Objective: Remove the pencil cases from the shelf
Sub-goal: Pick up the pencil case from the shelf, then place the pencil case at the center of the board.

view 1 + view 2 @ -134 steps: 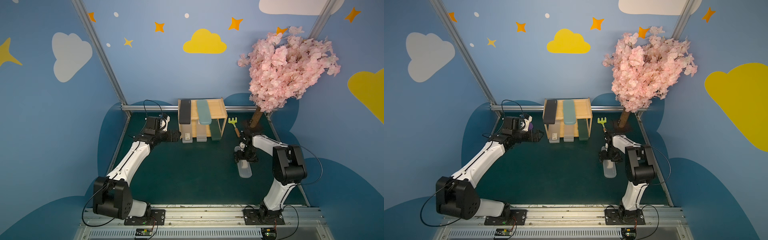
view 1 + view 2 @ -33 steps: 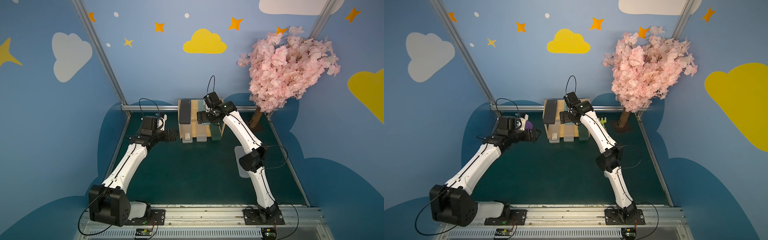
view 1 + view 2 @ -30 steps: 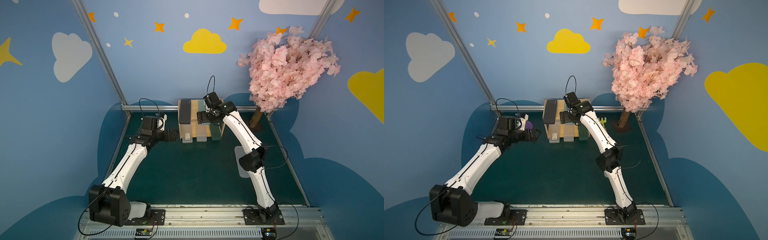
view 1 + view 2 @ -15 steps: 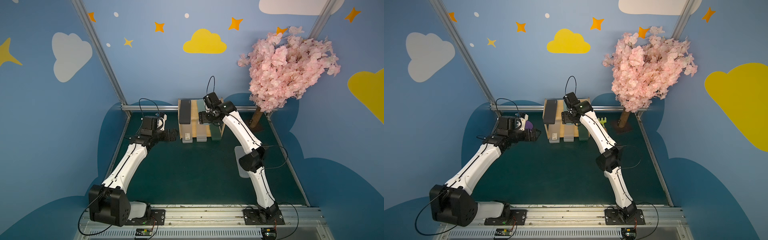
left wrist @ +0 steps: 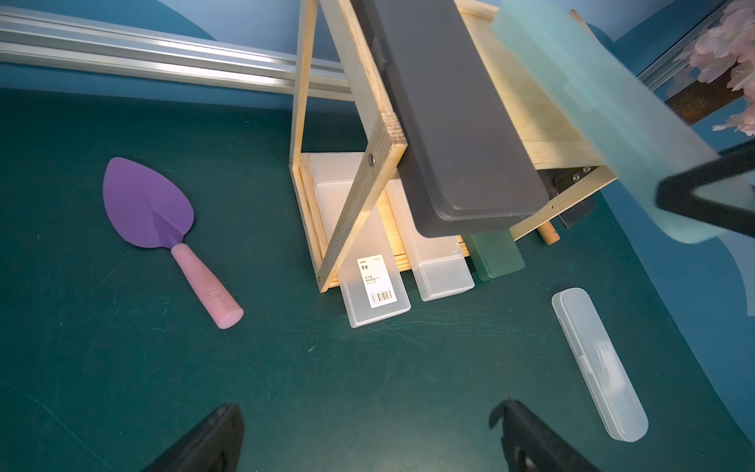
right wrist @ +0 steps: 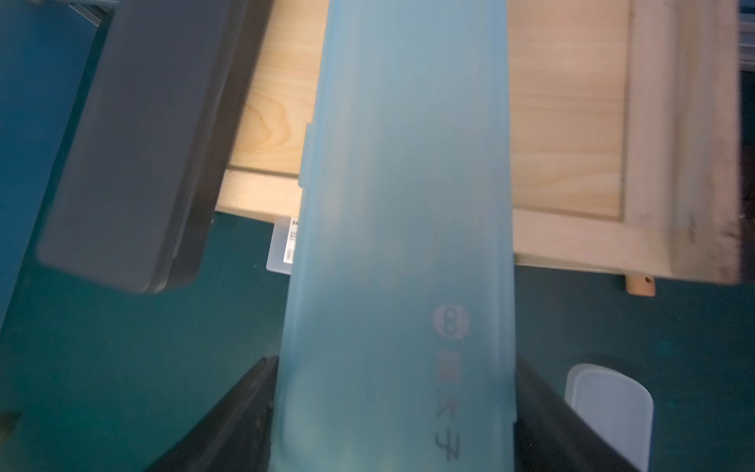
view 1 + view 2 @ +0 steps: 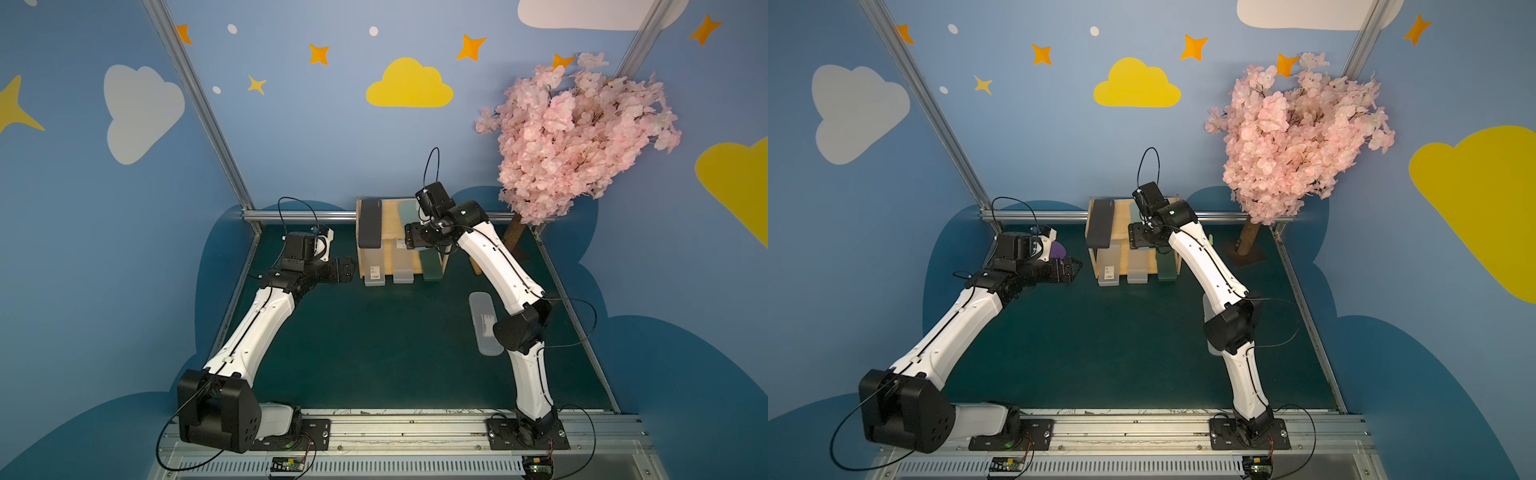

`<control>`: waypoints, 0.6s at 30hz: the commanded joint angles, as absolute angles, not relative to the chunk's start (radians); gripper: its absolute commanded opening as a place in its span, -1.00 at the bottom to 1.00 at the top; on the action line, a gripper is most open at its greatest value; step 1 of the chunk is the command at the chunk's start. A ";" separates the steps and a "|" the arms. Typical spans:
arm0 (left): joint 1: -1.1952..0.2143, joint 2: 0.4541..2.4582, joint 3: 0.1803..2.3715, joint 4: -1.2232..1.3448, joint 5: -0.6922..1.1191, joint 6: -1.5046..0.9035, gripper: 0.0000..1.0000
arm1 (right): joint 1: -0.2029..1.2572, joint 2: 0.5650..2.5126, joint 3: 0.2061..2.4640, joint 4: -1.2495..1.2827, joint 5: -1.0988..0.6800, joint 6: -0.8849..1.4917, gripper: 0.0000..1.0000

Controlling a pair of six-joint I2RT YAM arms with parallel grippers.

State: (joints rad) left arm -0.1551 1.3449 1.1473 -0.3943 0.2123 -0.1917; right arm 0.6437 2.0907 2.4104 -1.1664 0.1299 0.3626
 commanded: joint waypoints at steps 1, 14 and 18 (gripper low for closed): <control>-0.150 1.332 1.133 -0.384 0.225 -0.203 1.00 | 0.657 1.936 2.291 -1.099 0.127 0.360 0.33; -0.154 1.321 1.129 -0.387 0.224 -0.211 1.00 | 0.761 1.316 1.461 -0.984 0.224 0.494 0.35; -0.155 1.317 1.132 -0.395 0.224 -0.212 1.00 | 0.831 1.187 1.282 -1.015 0.283 0.607 0.35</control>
